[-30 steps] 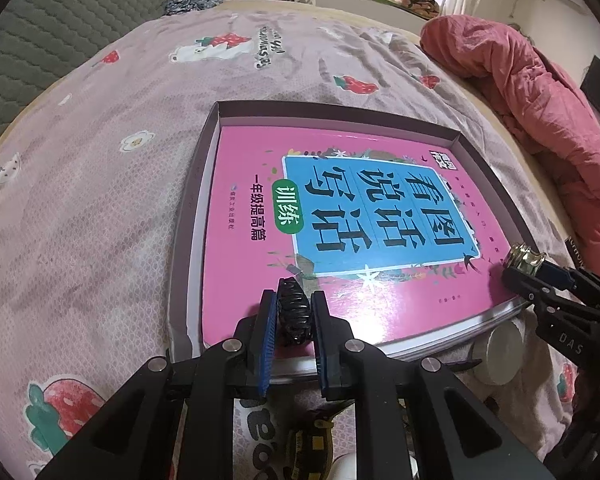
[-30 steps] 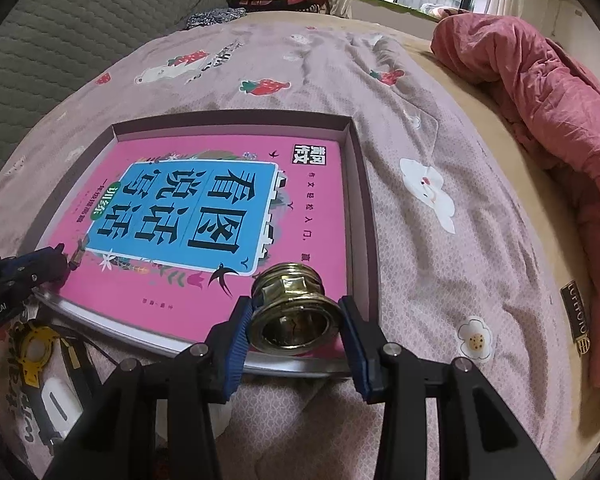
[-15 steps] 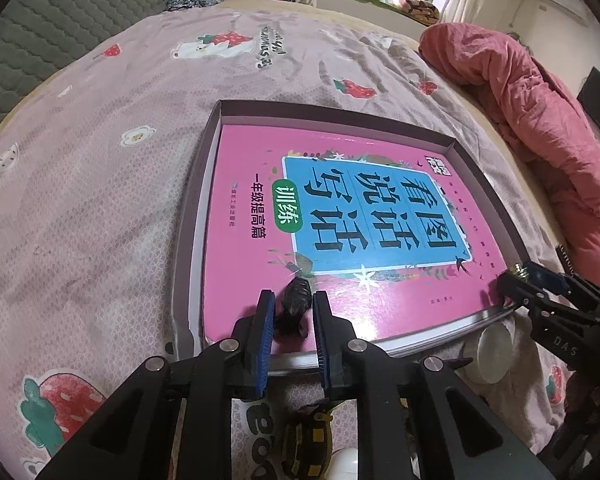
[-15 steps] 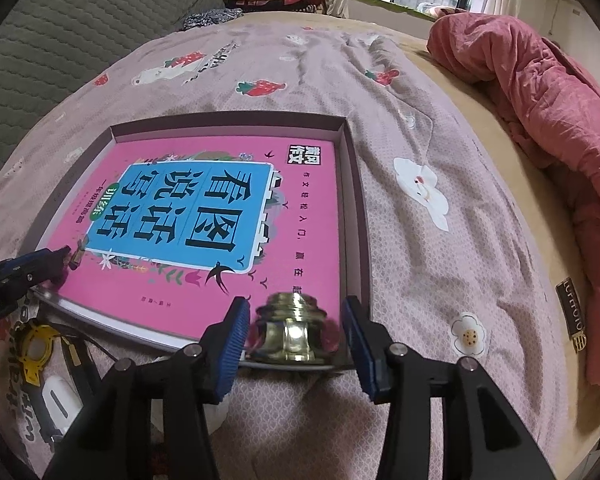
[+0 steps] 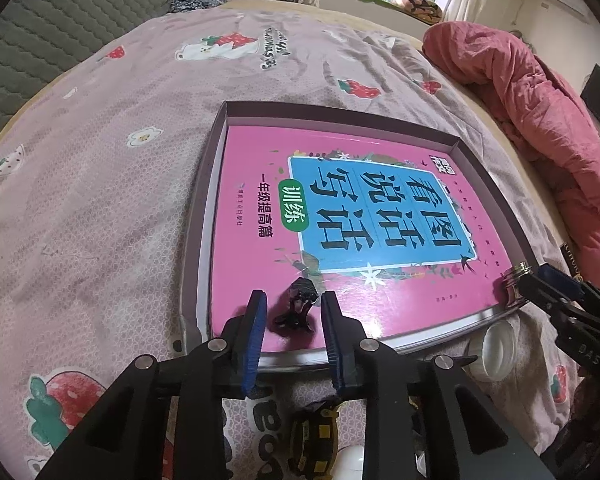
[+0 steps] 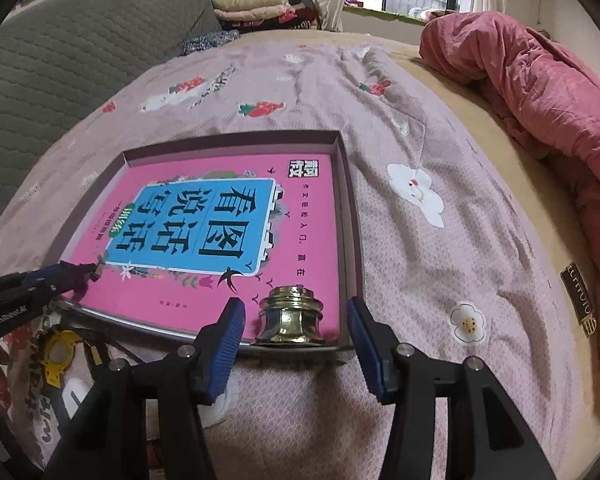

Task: Organize rigid objects
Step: 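Withdraw both open grippers from the box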

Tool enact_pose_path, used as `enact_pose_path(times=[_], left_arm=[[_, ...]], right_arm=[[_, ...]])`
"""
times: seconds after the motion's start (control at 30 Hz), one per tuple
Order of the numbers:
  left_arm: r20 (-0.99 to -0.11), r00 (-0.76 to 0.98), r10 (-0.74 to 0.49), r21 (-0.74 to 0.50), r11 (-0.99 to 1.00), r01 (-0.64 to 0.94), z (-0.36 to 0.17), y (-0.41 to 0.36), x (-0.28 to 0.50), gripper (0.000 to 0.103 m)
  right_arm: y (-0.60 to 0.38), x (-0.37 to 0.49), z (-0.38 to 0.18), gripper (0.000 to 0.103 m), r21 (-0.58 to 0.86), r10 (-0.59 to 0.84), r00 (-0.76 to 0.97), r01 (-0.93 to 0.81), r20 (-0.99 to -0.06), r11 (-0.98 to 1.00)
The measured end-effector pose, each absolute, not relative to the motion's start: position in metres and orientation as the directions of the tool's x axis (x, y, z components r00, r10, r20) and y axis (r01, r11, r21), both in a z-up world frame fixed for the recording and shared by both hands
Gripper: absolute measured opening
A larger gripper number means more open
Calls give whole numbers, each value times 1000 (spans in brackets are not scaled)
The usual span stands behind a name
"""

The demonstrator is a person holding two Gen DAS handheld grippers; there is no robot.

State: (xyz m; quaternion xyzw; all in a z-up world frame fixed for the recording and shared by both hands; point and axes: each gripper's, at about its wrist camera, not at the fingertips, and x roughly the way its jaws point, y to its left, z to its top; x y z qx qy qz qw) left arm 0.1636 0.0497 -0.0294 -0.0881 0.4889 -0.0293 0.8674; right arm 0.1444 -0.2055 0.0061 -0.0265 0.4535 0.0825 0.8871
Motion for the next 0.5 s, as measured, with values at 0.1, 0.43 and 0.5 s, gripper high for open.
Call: enact_pose_path(times=[0.1,0.43,0.5], left_arm=[[-840,526,-135,-179,983,-34,-28,48,162,44],[-833,533,-148,-192,981,-27,-23,49,158,53],[-830,537,-150,-197,980,-30,-22,51,156,58]], right_arm=[[-208,139,11,55,35,130,592,-169,-796,985],[-211,131,22,56,30,120,629,-152,-768,988],[-211,129,24,56,31,120,633,-150,-765,988]])
